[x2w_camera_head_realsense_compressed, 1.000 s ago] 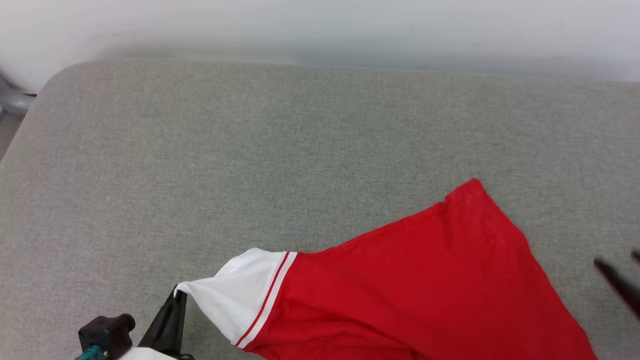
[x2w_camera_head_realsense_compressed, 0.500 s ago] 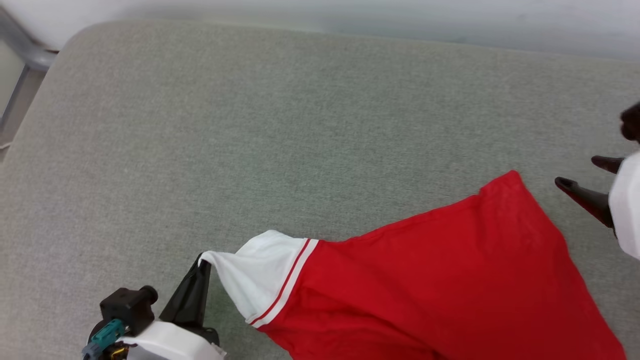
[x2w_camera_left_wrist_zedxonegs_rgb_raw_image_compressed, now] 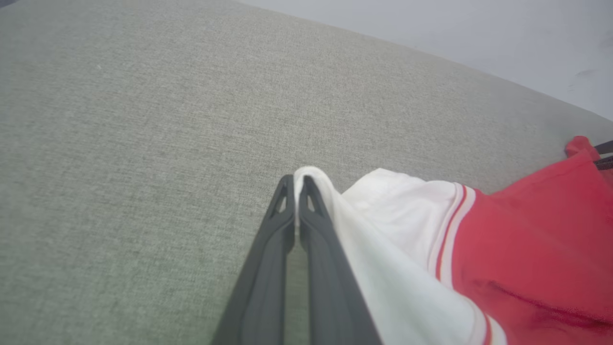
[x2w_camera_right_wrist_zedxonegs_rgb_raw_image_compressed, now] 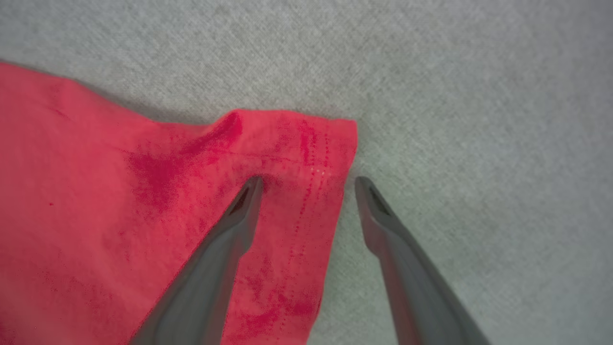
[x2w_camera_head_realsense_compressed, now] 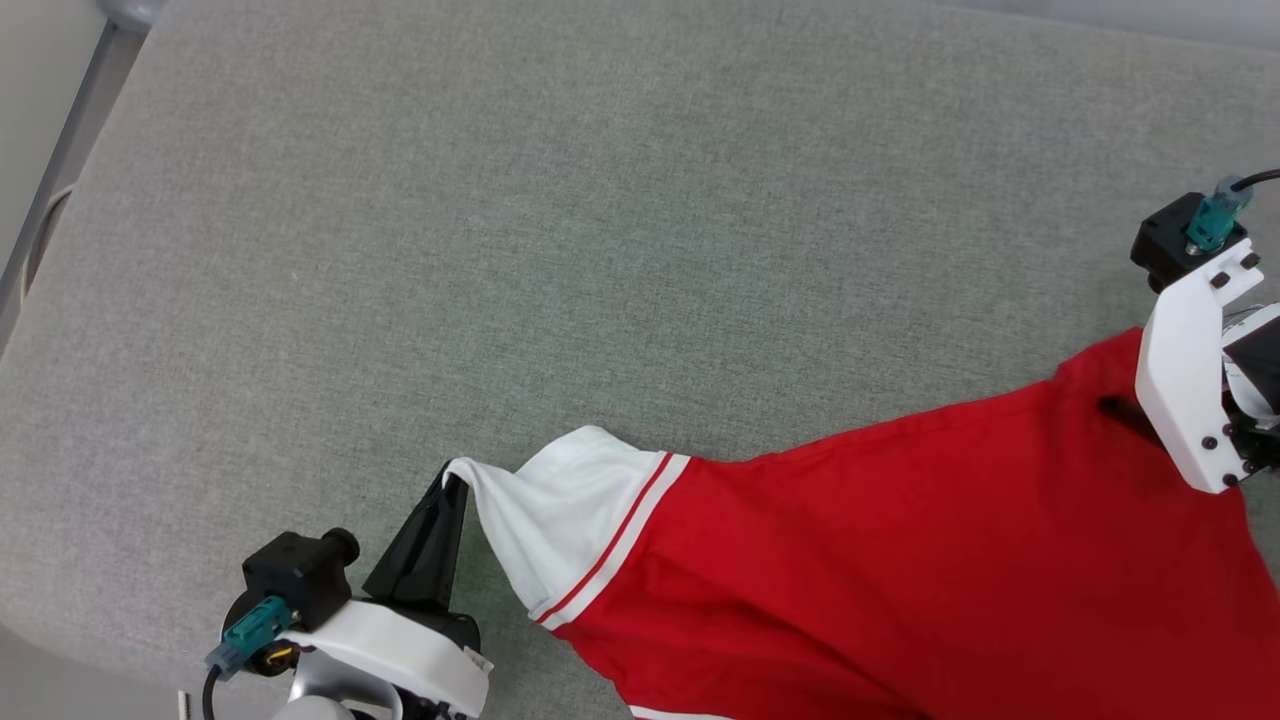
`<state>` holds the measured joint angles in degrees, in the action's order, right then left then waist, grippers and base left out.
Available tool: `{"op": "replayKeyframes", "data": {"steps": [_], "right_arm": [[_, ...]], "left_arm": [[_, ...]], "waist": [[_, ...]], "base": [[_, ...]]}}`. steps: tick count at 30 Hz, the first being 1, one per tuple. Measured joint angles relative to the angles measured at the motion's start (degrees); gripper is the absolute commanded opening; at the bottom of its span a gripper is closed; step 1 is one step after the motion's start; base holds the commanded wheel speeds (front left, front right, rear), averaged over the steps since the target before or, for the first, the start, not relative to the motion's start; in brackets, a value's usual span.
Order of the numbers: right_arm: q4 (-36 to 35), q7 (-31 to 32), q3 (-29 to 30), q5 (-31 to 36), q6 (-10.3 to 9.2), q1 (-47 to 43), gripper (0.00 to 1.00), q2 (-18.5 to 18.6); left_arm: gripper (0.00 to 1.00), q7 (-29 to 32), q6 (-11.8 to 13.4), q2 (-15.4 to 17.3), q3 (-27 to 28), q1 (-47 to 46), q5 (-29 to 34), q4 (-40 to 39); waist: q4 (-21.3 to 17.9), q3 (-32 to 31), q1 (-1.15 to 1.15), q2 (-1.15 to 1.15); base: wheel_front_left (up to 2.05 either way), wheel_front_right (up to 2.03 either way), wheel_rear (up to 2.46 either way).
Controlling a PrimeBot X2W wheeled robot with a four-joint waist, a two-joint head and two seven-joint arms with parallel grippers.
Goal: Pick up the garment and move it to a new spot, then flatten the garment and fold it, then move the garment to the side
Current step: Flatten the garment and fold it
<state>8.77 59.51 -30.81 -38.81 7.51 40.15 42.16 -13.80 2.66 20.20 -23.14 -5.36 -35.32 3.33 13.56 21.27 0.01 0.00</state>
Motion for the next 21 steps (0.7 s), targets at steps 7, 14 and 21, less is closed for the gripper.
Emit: {"op": "replayKeyframes", "data": {"steps": [7, 14, 21], "right_arm": [[5.7, -2.8, -5.4, -0.6, 0.01, 2.1, 1.00, 1.0], [6.7, -3.9, -9.7, -3.4, -0.01, 3.9, 0.00, 2.9], [8.9, -10.6, -12.8, -4.8, 0.03, 4.7, 0.00, 2.4]], "left_arm": [[0.00, -0.3, -0.8, -1.0, -0.3, -1.7, 0.3, 1.5], [0.00, -0.6, -1.2, -1.3, 0.0, -2.1, 0.4, 2.5], [0.00, -0.8, -1.2, -1.1, 0.3, -1.9, 0.3, 3.4]], "waist": [[1.6, 2.3, 0.00, 0.00], [1.7, 2.8, -0.01, 0.00], [0.6, 1.1, -0.01, 0.00]], "base": [[0.00, 0.00, 0.00], [0.00, 0.00, 0.00], [0.00, 0.00, 0.00]]}}
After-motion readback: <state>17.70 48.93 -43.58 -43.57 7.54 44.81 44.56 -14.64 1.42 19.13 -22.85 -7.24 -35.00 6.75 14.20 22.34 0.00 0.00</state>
